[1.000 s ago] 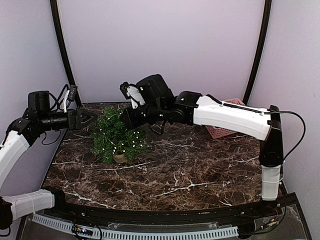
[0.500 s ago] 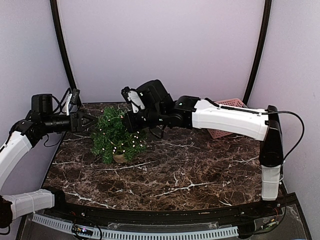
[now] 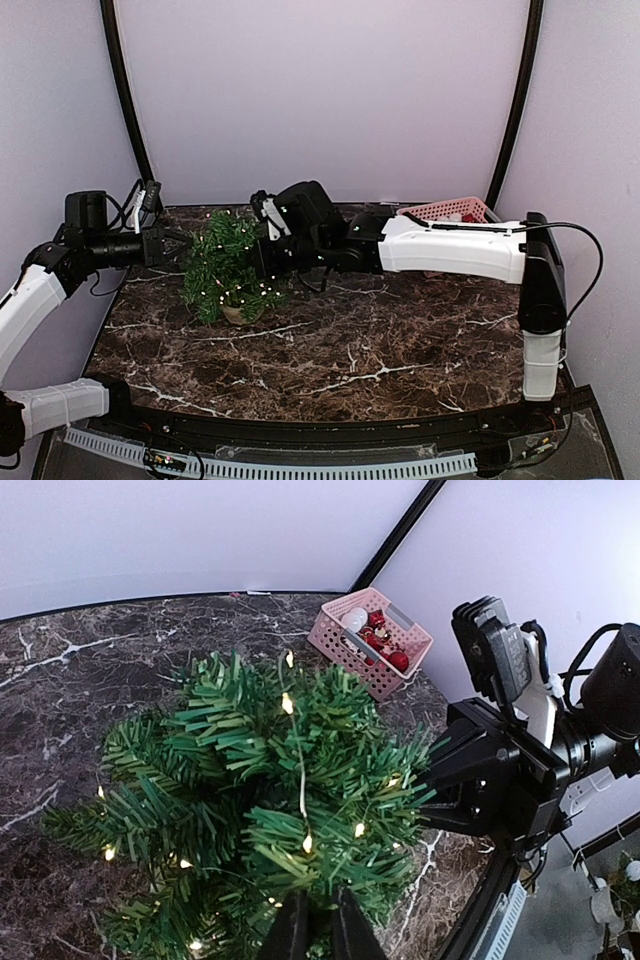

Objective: Decorate the small christmas tree
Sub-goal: Wrap the side of the string light in the gap of the branches.

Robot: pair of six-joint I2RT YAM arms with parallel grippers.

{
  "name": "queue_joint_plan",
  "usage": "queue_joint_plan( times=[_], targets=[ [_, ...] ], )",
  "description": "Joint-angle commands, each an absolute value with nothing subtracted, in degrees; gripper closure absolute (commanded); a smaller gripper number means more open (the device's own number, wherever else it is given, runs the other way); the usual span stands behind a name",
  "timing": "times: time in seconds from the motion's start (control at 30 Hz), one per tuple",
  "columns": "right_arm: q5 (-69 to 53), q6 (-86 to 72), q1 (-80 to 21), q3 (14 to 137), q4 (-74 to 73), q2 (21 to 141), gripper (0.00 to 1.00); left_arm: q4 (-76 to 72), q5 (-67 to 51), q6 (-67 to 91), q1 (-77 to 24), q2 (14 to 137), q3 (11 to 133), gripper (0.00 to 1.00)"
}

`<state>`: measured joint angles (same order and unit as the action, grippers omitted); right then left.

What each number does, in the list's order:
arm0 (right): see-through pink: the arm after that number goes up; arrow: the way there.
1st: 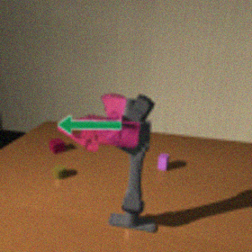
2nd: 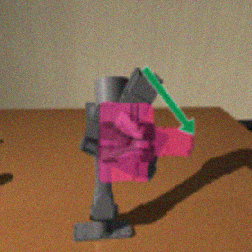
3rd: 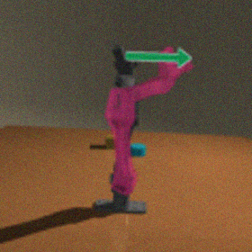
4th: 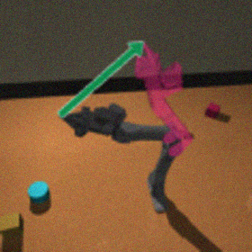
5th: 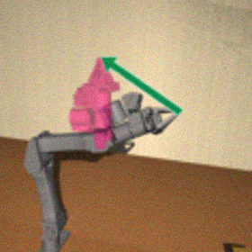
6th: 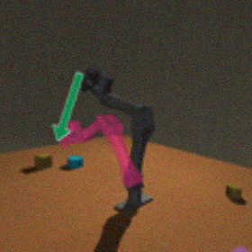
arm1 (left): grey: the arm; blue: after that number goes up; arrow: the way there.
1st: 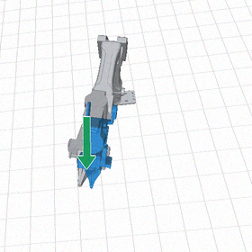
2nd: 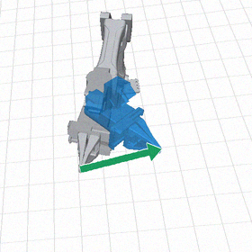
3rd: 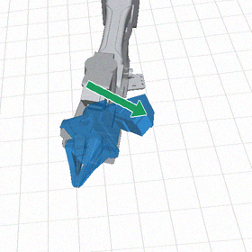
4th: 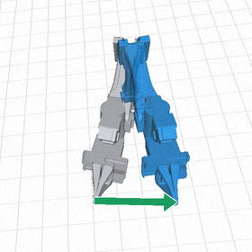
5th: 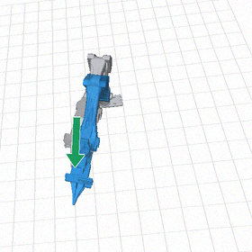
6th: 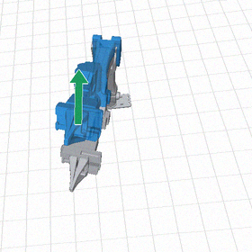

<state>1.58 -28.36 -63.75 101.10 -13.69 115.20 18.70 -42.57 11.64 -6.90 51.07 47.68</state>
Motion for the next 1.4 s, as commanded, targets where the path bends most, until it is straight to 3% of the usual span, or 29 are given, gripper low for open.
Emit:
queue_joint_plan(
  times=[0.0,0.33,0.47,0.67,0.97,1.07,1.23,1.37],
  targets=[
    [1.8,-32.6,-63.5,99.5,-6.0,114.3,1.0,17.5,-43.0,11.1,-6.6,50.5,46.6,0.92],
    [0.2,-33.9,-63.6,98.5,-3.2,114.9,1.0,17.5,-43.0,11.2,-6.6,49.7,46.1,1.0],
    [0.6,-33.1,-63.6,97.0,-3.7,112.6,0.87,17.3,-42.6,11.8,-6.6,48.9,46.0,1.0],
    [0.3,-31.9,-63.8,94.7,-5.6,108.7,0.69,17.7,-41.6,12.7,-6.6,47.9,46.4,0.83],
    [-0.5,-31.2,-63.9,89.1,-5.1,102.4,0.42,19.1,-40.4,13.2,-6.5,46.6,47.2,0.67],
    [0.5,-31.1,-63.9,87.6,-5.2,101.0,0.35,19.7,-39.2,13.2,-6.5,46.0,47.7,0.54],
    [2.8,-30.3,-63.9,83.8,-3.1,98.4,0.29,20.8,-37.8,13.8,-6.5,44.6,48.4,0.37],
    [2.3,-30.1,-64.0,79.0,1.6,96.0,0.27,21.4,-37.6,14.9,-6.5,43.9,48.1,0.31]
  ],
)
